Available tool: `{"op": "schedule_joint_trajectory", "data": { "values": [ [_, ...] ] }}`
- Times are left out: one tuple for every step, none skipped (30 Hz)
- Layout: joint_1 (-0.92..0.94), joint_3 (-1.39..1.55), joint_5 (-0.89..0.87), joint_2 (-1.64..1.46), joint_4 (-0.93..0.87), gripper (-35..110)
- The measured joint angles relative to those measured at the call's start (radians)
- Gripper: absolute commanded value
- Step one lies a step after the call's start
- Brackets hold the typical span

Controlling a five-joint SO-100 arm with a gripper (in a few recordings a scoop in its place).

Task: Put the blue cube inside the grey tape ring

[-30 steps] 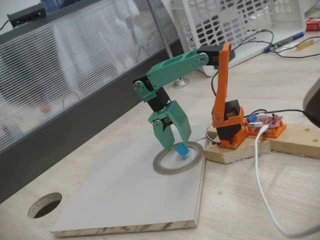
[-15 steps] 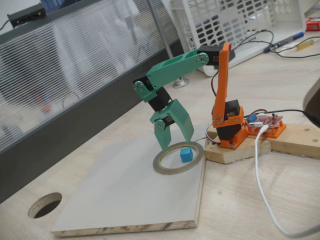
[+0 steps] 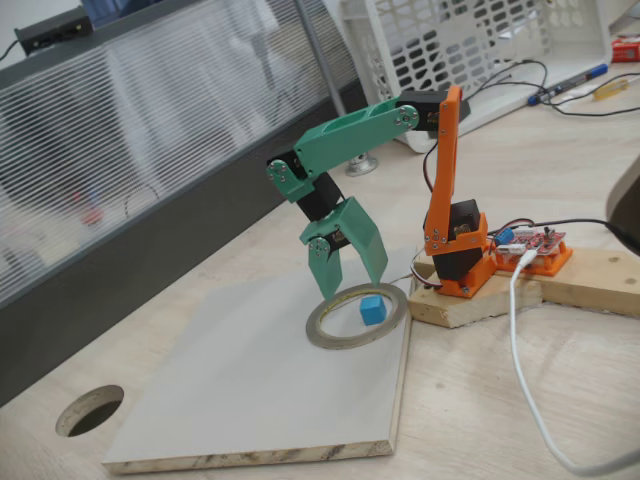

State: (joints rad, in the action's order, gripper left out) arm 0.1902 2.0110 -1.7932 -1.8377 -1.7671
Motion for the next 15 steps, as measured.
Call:
{"op": "schedule_joint_trajectory", "data": {
  "values": [
    [0.0, 0.0, 0.0, 0.0, 0.0, 41],
    [-0.002, 0.0, 0.0, 0.0, 0.0, 37],
    [-0.002, -0.003, 0.0, 0.0, 0.0, 32],
    [-0.002, -0.006, 0.0, 0.0, 0.002, 27],
    [-0.002, -0.008, 0.0, 0.0, 0.002, 22],
    [-0.002, -0.009, 0.0, 0.0, 0.002, 17],
    [-0.002, -0.011, 0.0, 0.0, 0.002, 13],
    [-0.002, -0.011, 0.0, 0.0, 0.009, 9],
    [-0.002, -0.011, 0.0, 0.0, 0.029, 5],
    [-0.002, -0.011, 0.0, 0.0, 0.055, 2],
    [-0.002, -0.011, 0.0, -0.002, 0.084, 0],
    [-0.002, -0.011, 0.0, -0.002, 0.118, 0],
    [-0.002, -0.011, 0.0, -0.002, 0.147, 0],
    [-0.002, -0.011, 0.0, -0.012, 0.176, 0],
    [-0.002, -0.011, 0.0, -0.025, 0.195, 0]
  ]
}}
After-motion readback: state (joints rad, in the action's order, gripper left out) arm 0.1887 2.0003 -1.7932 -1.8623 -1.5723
